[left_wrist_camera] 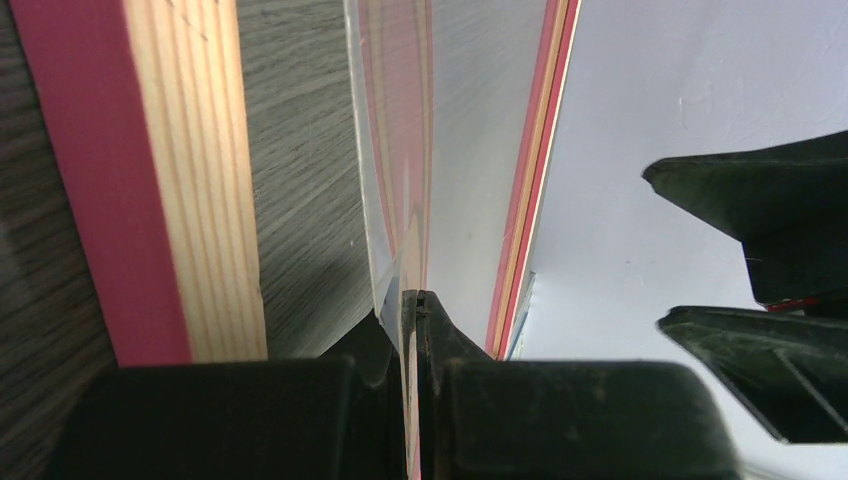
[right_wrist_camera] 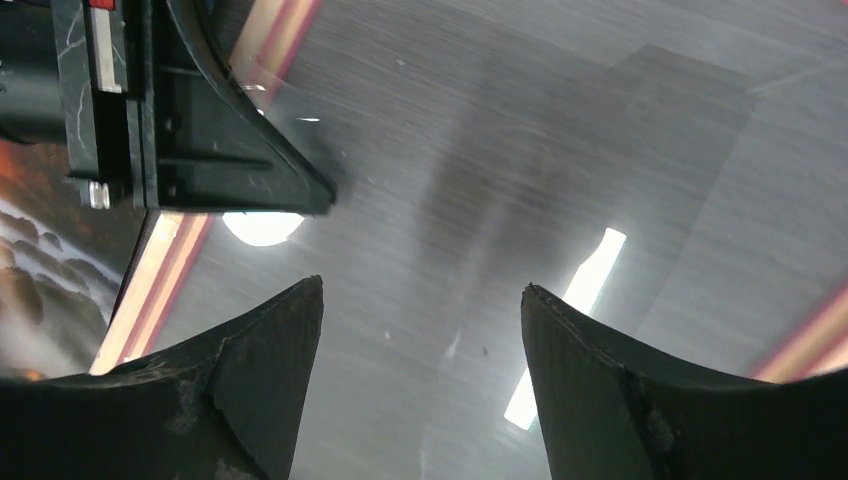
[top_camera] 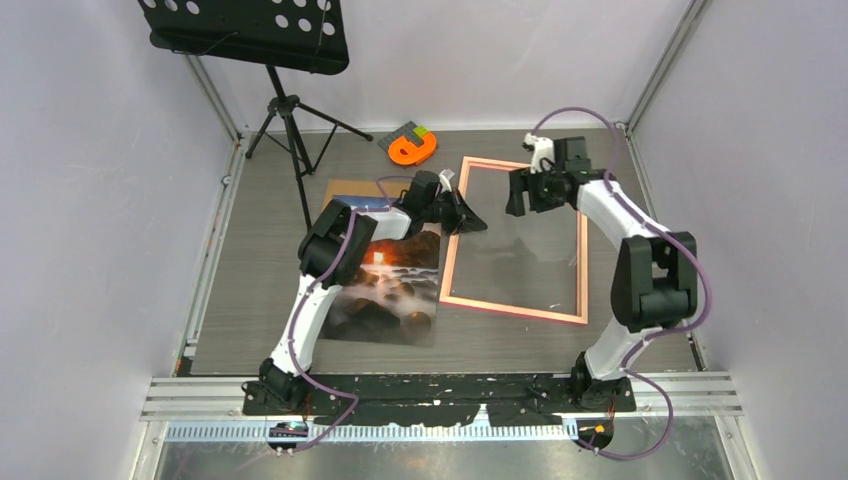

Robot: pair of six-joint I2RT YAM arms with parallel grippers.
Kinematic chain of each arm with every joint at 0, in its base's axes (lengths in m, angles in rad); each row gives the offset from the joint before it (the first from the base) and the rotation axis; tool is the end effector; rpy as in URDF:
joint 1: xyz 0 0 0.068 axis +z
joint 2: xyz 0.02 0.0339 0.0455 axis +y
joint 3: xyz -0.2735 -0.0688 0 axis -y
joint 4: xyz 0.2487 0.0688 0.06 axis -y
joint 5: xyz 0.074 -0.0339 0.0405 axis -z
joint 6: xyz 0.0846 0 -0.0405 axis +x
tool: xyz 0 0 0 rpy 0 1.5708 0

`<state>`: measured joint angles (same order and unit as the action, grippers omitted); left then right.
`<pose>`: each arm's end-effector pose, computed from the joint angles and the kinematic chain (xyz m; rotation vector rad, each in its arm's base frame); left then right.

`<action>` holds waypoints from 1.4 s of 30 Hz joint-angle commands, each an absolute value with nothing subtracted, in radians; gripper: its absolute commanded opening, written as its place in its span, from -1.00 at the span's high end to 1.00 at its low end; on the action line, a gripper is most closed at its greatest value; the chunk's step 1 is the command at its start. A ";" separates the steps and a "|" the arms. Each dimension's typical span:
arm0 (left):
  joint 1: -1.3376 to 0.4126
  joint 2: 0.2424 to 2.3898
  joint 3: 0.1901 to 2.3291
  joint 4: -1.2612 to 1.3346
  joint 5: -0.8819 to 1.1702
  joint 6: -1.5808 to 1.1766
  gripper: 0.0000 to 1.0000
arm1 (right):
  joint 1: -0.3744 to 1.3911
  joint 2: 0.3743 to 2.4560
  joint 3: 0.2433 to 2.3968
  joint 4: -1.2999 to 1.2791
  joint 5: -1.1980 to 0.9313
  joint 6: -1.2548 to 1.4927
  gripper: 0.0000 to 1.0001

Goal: Put the photo into the frame
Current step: Place the photo frame item in the photo frame.

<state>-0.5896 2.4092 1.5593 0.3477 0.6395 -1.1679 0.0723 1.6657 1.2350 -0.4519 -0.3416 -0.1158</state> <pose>0.4349 -0.3517 0.0809 -0.2351 2.4495 -1.6104 0.3915 0.0568 0.2177 -0.3761 2.3947 0.3984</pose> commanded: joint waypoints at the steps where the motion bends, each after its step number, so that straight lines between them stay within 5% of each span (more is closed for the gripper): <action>1: -0.597 2.391 1.569 0.302 0.628 -1.124 1.00 | 0.150 1.766 1.328 -0.425 -0.274 -0.163 -0.56; 42: -0.595 2.395 1.563 0.315 0.632 -1.140 1.00 | 0.239 1.920 1.304 -0.400 -0.159 -0.213 -0.46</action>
